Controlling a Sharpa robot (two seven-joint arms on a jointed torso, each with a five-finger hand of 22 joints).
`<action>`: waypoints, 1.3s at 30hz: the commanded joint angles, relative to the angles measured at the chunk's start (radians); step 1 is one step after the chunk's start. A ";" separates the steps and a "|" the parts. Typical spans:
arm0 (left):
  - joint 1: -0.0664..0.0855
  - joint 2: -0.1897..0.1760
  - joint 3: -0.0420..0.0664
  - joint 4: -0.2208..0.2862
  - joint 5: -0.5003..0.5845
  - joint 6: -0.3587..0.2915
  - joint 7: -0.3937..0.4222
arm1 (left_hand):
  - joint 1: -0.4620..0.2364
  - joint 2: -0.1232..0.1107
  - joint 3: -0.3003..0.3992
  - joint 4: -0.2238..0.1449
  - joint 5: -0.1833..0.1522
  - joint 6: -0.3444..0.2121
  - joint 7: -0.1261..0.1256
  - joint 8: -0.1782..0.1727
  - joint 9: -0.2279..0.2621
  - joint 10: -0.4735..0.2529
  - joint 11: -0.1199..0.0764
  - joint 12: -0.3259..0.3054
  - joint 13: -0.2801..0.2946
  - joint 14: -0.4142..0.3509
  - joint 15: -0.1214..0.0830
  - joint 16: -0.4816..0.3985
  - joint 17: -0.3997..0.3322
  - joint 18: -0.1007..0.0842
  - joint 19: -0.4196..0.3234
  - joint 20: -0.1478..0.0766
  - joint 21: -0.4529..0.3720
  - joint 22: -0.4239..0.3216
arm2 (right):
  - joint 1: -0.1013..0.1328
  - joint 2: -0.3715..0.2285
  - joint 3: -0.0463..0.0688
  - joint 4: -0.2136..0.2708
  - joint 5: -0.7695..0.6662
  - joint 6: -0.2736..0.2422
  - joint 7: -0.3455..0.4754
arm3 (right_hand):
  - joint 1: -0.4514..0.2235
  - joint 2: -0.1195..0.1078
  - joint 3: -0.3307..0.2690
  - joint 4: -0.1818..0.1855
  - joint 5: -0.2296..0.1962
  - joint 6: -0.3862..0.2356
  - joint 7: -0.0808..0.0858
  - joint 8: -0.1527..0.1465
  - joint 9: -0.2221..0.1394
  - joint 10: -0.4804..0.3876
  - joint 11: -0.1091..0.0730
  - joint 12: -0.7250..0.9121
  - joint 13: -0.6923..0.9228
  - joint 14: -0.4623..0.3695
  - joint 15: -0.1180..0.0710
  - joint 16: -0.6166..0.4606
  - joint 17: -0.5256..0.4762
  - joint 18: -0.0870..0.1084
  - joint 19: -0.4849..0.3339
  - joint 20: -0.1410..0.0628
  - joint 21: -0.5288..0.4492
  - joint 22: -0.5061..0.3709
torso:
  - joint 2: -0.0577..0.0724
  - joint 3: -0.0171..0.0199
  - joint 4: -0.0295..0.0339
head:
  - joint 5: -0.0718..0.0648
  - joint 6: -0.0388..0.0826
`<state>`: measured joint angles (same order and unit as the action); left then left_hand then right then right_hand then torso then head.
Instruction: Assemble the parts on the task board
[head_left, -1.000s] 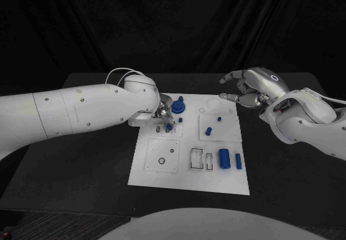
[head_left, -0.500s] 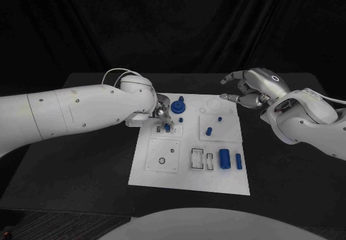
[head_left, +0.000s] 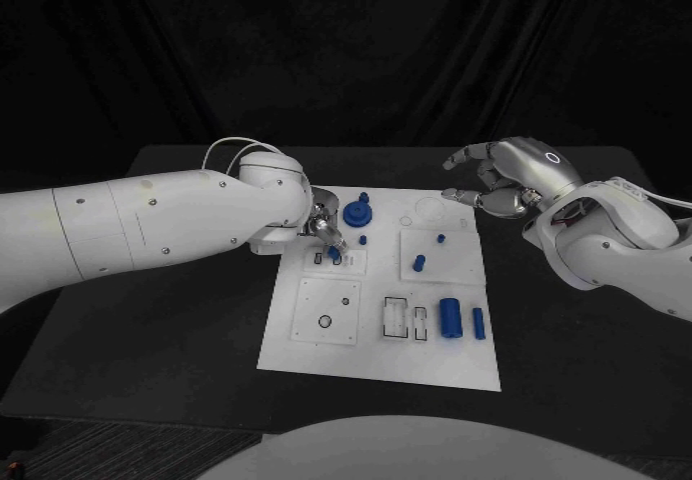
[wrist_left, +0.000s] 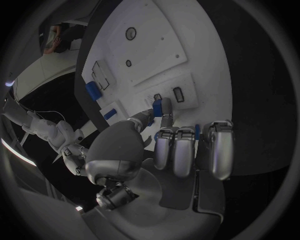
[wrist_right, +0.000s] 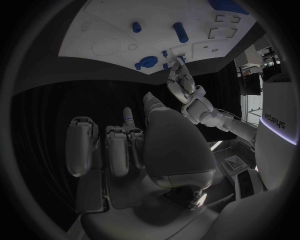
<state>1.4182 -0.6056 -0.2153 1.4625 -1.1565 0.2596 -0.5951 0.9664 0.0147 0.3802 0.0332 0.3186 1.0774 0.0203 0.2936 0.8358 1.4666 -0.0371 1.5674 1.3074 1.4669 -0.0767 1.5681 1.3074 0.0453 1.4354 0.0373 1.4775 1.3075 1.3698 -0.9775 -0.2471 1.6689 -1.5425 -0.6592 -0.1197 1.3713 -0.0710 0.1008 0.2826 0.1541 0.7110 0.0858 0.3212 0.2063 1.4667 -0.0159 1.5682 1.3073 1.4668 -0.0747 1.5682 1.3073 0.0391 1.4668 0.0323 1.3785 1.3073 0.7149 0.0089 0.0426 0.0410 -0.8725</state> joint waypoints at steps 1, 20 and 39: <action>-0.002 -0.001 0.001 0.007 0.002 -0.022 -0.012 | -0.009 0.000 0.008 0.001 0.004 0.003 0.004 -0.006 0.001 0.104 -0.001 0.003 0.263 0.104 -0.001 0.003 0.263 -0.003 -0.002 -0.002 -0.004 0.134 | -0.002 -0.001 0.001 0.003 -0.003 0.008 -0.021 | 0.002 0.008 -0.003 0.000 0.006 0.009 0.001 0.005 -0.001 0.104 0.009 0.003 0.263 0.104 0.006 0.002 0.263 0.007 0.017 0.009 -0.003 0.203 | 0.000 0.0003 -0.0004 | 0.000 0.000; -0.006 -0.010 0.001 0.019 0.164 -0.024 -0.047 | -0.019 0.001 0.042 -0.013 0.016 -0.003 0.008 -0.023 0.008 0.104 0.002 0.003 0.263 0.104 0.001 0.003 0.263 0.000 -0.009 0.000 -0.012 0.128 | -0.002 -0.003 0.001 0.004 -0.003 0.013 -0.027 | 0.005 0.009 -0.003 -0.002 0.009 0.010 0.002 0.004 -0.004 0.104 0.010 0.003 0.263 0.103 0.007 0.001 0.261 0.007 0.017 0.010 -0.005 0.202 | 0.000 0.0005 0.0004 | 0.000 0.000; -0.009 -0.018 0.001 0.021 0.179 -0.059 -0.051 | -0.022 0.002 0.052 -0.016 0.021 -0.009 0.011 -0.031 0.010 0.104 0.004 0.003 0.263 0.104 0.003 0.003 0.263 0.000 -0.012 0.002 -0.016 0.126 | -0.002 -0.006 0.001 0.004 -0.003 0.016 -0.027 | 0.006 0.009 -0.003 -0.002 0.009 0.011 0.002 0.004 -0.005 0.104 0.010 0.003 0.263 0.103 0.007 0.000 0.261 0.007 0.016 0.010 -0.006 0.202 | 0.000 0.0004 0.0004 | 0.002 0.000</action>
<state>1.4105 -0.6237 -0.2155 1.4828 -0.9938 0.2228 -0.6466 0.9529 0.0180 0.4259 0.0176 0.3341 1.0738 0.0273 0.2668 0.8446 1.4666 -0.0370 1.5673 1.3074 1.4669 -0.0767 1.5682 1.3074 0.0453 1.4298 0.0391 1.4656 1.3074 1.3697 -0.9817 -0.2471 1.6711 -1.5424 -0.6476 -0.1295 1.3753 -0.0670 0.1008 0.2827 0.1581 0.7145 0.0893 0.3212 0.2025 1.4632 -0.0124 1.5682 1.3078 1.4668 -0.0747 1.5681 1.3073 0.0390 1.4631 0.0359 1.3785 1.3077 0.7145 0.0090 0.0430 0.0430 -0.8725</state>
